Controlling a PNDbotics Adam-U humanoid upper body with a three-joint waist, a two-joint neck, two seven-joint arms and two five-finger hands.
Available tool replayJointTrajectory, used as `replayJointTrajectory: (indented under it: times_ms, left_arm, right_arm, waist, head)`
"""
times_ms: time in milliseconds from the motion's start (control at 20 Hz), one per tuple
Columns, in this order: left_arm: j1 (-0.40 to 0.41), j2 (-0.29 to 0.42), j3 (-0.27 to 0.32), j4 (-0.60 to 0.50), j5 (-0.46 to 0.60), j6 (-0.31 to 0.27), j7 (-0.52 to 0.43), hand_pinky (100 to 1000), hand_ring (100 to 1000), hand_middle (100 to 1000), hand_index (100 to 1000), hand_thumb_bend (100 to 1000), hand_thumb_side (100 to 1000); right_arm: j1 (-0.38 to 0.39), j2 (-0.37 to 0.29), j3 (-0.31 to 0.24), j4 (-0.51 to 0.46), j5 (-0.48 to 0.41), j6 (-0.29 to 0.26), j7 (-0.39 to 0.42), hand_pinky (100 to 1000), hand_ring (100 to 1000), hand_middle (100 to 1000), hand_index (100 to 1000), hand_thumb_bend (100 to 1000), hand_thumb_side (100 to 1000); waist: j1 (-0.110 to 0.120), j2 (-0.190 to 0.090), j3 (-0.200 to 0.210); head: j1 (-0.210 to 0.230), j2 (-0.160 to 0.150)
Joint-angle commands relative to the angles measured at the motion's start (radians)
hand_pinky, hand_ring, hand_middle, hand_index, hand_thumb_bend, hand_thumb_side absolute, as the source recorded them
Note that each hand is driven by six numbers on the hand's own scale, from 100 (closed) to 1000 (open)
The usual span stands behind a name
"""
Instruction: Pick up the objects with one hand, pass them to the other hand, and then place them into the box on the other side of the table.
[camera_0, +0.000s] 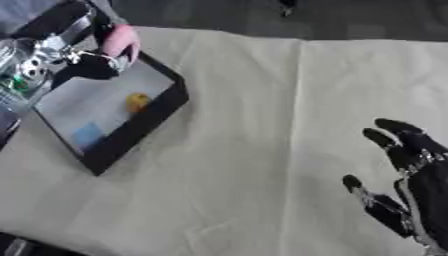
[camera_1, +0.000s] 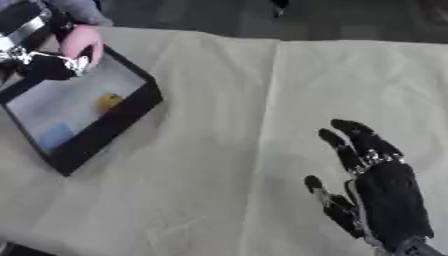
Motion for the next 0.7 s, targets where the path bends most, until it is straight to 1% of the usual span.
replayJointTrajectory:
  times_ms: [50, 250, 500, 550, 600, 700]
  left_arm:
    - [-0.004, 0.022, 0.014, 0.036, -0.041, -0.024, 0.008, 774, 570, 427, 428, 100, 156]
    - [0.006, 0.016, 0.023, 0.085, -0.08, -0.043, 0.018, 769, 574, 437, 448, 100, 152]
    - [0.014, 0.008, 0.04, 0.134, -0.113, -0.046, 0.047, 770, 580, 461, 488, 110, 151]
    - [0.015, 0.007, 0.041, 0.14, -0.115, -0.047, 0.052, 779, 590, 482, 520, 159, 145]
    - [0.016, 0.007, 0.043, 0.145, -0.117, -0.047, 0.056, 783, 593, 487, 529, 176, 154]
    - [0.017, 0.006, 0.046, 0.152, -0.122, -0.047, 0.065, 807, 630, 539, 611, 230, 163]
  right_arm:
    - [0.001, -0.007, -0.014, -0.019, 0.014, 0.049, -0.046, 501, 784, 769, 792, 693, 100]
    - [0.008, 0.002, -0.013, -0.019, 0.022, 0.059, -0.048, 501, 781, 763, 789, 693, 100]
    - [0.02, 0.01, -0.011, -0.019, 0.035, 0.074, -0.049, 502, 771, 754, 783, 692, 100]
    - [0.021, 0.011, -0.01, -0.019, 0.037, 0.075, -0.049, 507, 771, 755, 783, 677, 100]
    - [0.022, 0.012, -0.012, -0.019, 0.039, 0.075, -0.051, 508, 771, 755, 783, 687, 100]
    - [0.024, 0.014, -0.015, -0.019, 0.041, 0.074, -0.054, 511, 771, 755, 784, 684, 100]
  waist:
    - [-0.015, 0.003, -0.005]
    - [-0.02, 0.013, -0.019]
    - [-0.024, 0.023, -0.033]
    - [-0.024, 0.024, -0.033]
    - [-0.025, 0.025, -0.034]
    - [-0.025, 0.026, -0.035]
  head:
    - [0.006, 0.011]
    - [0.002, 0.026]
    - [0.008, 0.032]
    - [0.009, 0.032]
    - [0.01, 0.032]
    - [0.012, 0.031]
